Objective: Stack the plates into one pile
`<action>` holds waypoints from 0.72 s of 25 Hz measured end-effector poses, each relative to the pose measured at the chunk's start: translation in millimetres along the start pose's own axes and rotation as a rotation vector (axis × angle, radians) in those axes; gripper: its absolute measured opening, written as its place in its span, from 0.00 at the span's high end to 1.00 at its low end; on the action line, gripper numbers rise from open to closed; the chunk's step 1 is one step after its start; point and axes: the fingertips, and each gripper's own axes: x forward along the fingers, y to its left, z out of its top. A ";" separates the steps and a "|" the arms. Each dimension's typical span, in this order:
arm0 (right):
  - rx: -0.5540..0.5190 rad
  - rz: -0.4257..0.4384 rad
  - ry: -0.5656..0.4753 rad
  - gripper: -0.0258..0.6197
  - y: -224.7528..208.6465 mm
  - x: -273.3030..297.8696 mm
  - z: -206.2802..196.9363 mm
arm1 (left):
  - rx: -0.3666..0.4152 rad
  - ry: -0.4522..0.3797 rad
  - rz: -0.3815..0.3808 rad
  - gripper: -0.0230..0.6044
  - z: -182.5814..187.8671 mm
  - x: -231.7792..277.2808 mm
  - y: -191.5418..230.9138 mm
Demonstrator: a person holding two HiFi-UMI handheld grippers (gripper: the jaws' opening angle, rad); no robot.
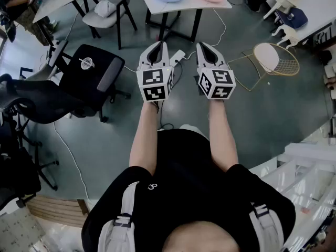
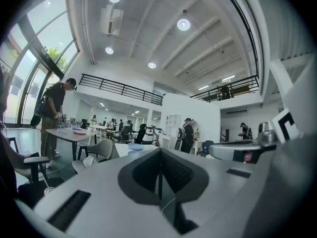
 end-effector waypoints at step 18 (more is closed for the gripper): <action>0.028 -0.065 -0.020 0.95 -25.7 13.3 3.9 | -0.057 0.039 0.031 0.94 -10.8 29.7 30.5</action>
